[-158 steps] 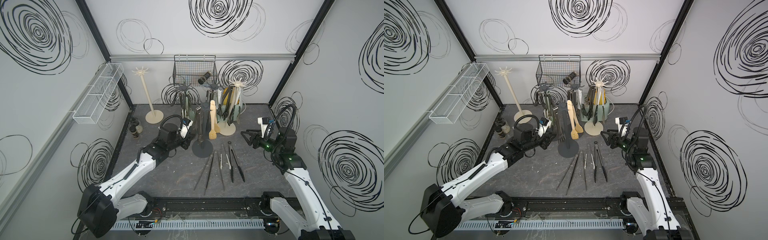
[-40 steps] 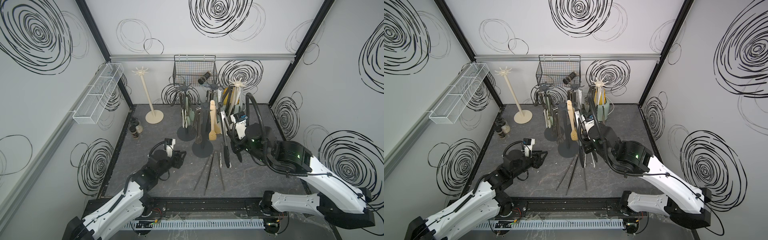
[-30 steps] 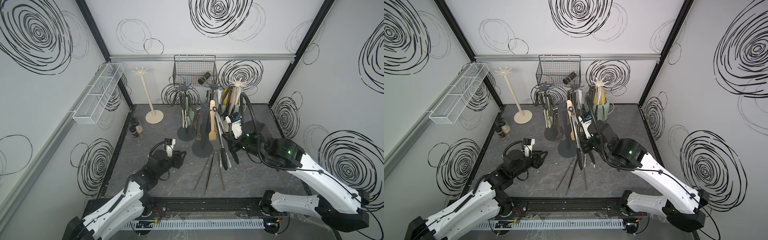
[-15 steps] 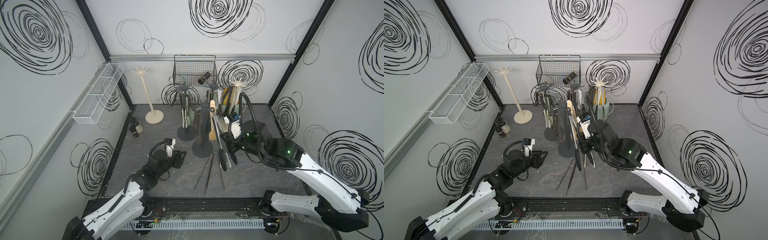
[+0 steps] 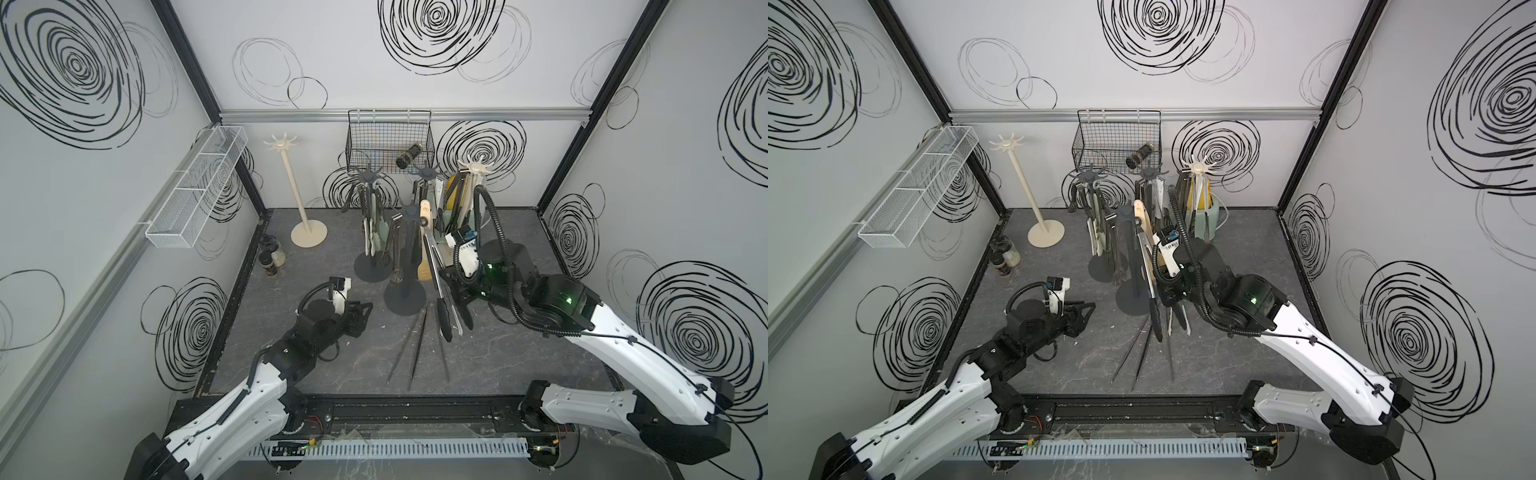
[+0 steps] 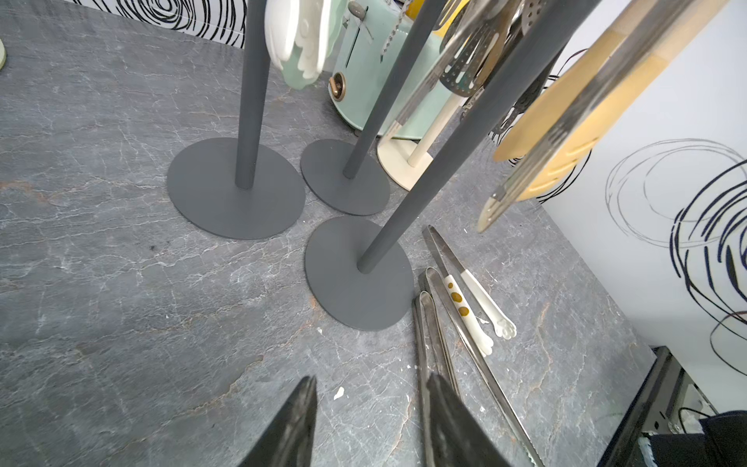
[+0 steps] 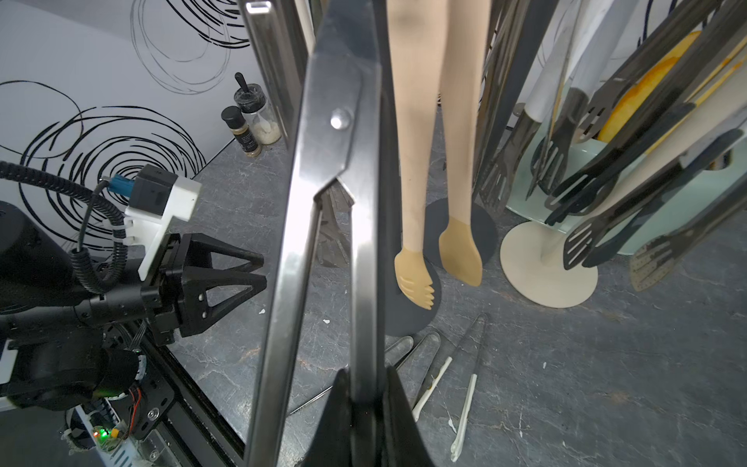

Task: Hang food tongs on kitchen utensil racks
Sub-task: Hang the food tongs on the rack.

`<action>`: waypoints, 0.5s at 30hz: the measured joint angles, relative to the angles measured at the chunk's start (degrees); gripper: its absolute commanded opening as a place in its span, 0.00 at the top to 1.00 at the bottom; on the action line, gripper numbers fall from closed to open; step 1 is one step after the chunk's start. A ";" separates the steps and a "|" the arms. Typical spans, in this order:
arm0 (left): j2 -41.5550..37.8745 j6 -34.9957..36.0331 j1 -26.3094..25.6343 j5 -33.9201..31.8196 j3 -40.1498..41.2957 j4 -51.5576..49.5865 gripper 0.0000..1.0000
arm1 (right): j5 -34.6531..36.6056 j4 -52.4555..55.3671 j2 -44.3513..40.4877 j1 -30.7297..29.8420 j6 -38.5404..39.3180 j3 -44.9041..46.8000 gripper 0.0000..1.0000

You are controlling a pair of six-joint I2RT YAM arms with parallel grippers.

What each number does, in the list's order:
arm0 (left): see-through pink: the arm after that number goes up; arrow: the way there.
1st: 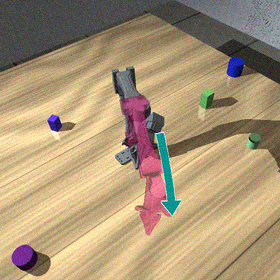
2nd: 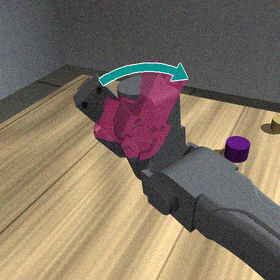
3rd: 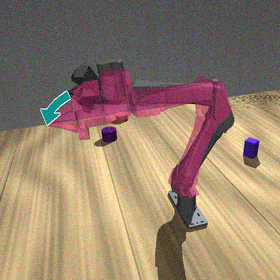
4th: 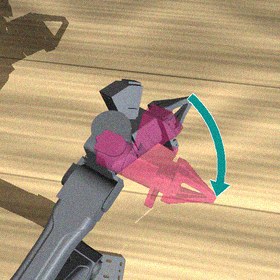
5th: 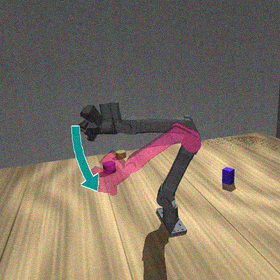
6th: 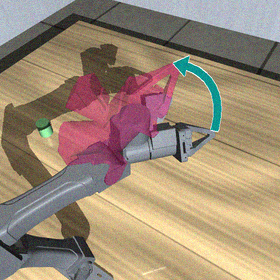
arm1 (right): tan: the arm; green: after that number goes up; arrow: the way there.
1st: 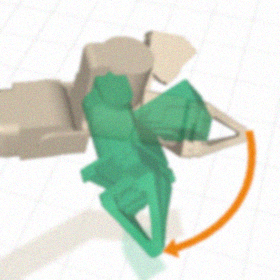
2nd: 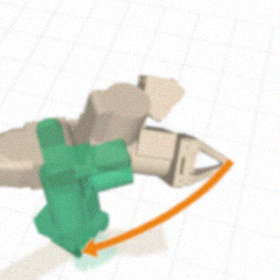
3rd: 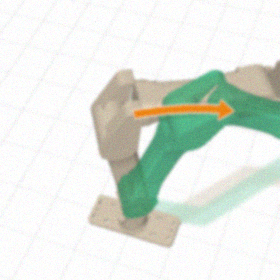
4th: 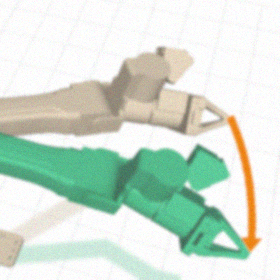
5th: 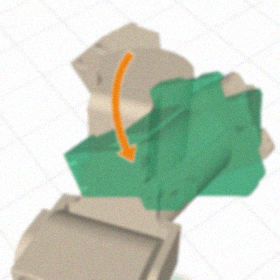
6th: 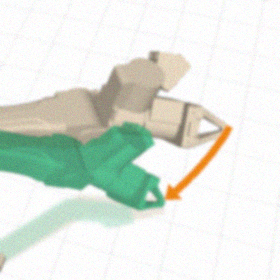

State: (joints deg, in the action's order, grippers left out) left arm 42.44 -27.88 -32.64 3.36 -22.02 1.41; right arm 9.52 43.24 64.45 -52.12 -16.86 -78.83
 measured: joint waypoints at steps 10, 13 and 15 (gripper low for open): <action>0.00 0.00 0.00 0.00 0.17 0.00 0.51 | -3.63 -5.95 0.17 2.32 0.44 4.52 1.00; 0.00 0.00 0.00 0.00 0.17 0.00 0.51 | -5.16 -8.90 0.17 2.97 0.46 6.86 1.00; 0.00 0.00 0.00 0.00 0.17 0.02 0.51 | -6.12 -10.86 0.17 3.28 0.44 8.35 0.99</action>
State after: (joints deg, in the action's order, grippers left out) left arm 42.44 -27.88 -32.64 3.36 -21.85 1.43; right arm 3.40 32.38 64.62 -48.84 -16.43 -70.48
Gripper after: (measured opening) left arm 0.490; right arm 0.119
